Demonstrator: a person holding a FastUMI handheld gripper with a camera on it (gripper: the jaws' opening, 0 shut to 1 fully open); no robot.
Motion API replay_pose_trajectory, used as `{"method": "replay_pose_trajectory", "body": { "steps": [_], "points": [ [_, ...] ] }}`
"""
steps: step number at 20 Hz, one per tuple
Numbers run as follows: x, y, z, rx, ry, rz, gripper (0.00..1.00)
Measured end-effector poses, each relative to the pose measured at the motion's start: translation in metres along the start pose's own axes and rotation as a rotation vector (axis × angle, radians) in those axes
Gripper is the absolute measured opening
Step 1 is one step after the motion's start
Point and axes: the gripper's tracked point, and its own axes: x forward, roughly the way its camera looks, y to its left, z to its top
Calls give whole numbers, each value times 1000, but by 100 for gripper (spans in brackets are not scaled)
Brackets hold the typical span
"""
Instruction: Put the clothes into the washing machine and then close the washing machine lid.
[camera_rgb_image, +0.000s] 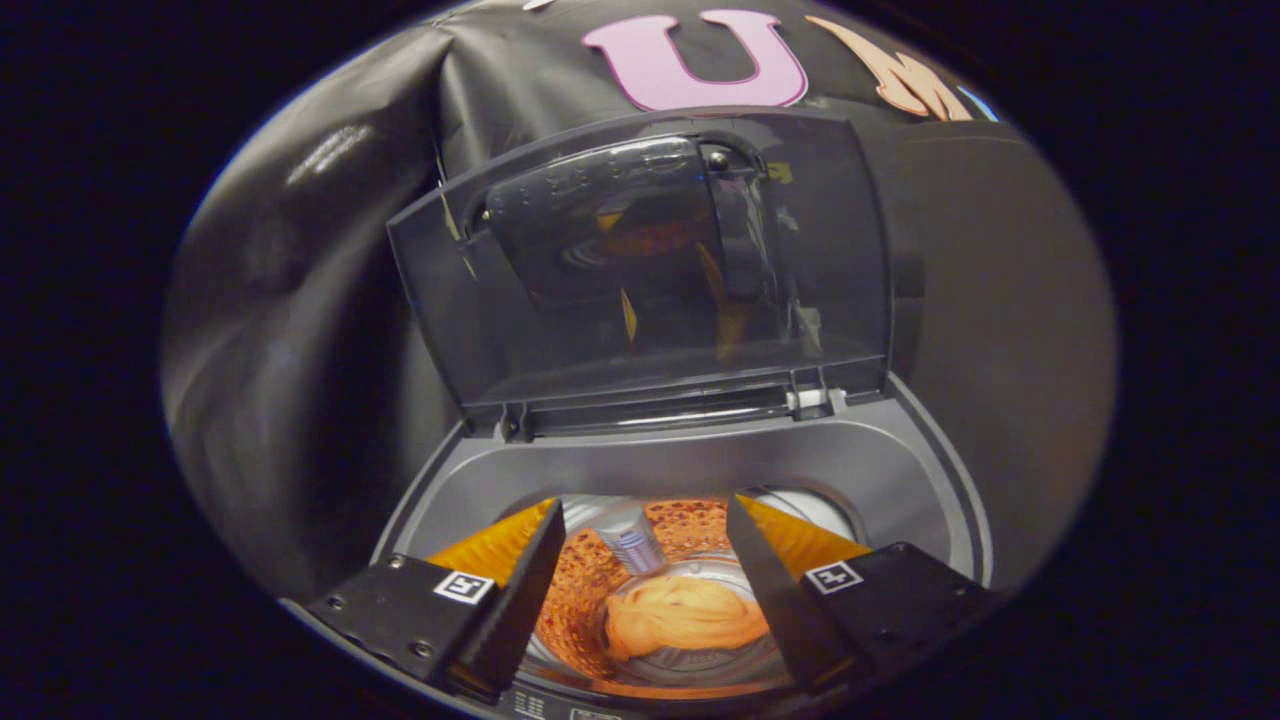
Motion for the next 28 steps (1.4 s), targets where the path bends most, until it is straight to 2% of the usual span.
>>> {"method": "replay_pose_trajectory", "body": {
  "steps": [4,8,16,20,24,28],
  "points": [
    [-8,-10,25,-51,-26,-103,98],
    [-22,11,71,-82,-88,-76,98],
    [-43,41,178,-166,-242,-74,97],
    [-49,51,242,-190,-388,-74,96],
    [-31,57,292,-178,-496,-45,95],
    [-23,51,331,-156,-640,-76,95]
  ]
}}
